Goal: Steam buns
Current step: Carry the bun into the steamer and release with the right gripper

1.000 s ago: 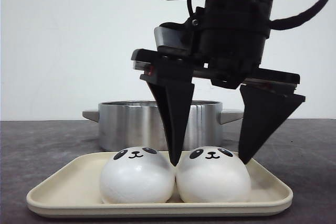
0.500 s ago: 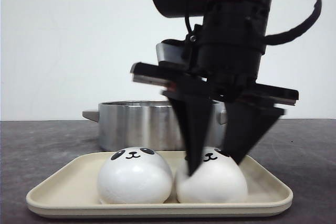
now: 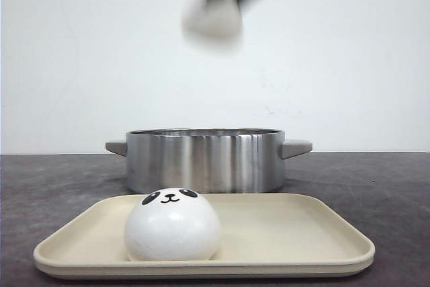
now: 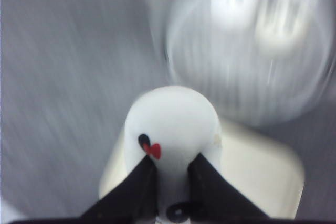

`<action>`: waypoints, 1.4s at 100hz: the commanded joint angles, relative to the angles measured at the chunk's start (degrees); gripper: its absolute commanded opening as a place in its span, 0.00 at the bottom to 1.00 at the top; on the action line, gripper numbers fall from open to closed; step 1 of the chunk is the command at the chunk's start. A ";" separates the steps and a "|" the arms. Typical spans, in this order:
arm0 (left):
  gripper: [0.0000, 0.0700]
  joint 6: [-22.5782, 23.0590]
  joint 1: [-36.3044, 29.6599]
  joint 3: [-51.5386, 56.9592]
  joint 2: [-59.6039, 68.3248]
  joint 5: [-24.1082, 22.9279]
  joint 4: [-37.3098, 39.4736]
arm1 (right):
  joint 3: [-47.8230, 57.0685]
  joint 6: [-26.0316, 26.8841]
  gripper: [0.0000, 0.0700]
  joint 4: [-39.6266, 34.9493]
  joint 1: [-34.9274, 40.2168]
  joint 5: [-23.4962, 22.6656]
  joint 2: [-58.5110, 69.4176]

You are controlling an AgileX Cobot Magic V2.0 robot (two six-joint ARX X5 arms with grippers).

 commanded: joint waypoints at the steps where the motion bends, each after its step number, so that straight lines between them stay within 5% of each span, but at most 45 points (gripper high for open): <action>1: 1.00 0.79 -0.37 1.11 0.46 -0.11 0.48 | 4.57 -5.64 0.01 1.38 -1.18 0.70 2.71; 36: 1.00 0.79 -0.37 1.11 0.44 -0.11 -0.28 | 9.20 -9.86 0.01 3.96 -11.06 -3.61 15.69; 84: 1.00 0.79 -0.37 1.11 0.44 -0.11 -1.84 | 9.20 -11.32 0.03 1.51 -14.01 -5.60 32.70; 104: 1.00 0.79 -0.37 1.11 0.44 -0.11 -2.05 | 9.20 -11.32 0.53 1.01 -14.03 -5.84 32.72; 126: 1.00 0.79 -0.37 1.11 0.44 -0.11 -2.08 | 9.20 -11.30 0.65 -0.90 -14.14 -5.77 32.70; 140: 1.00 0.79 -0.37 1.11 0.57 -0.11 -2.73 | 9.68 -11.30 0.85 -1.31 -14.84 -6.10 32.37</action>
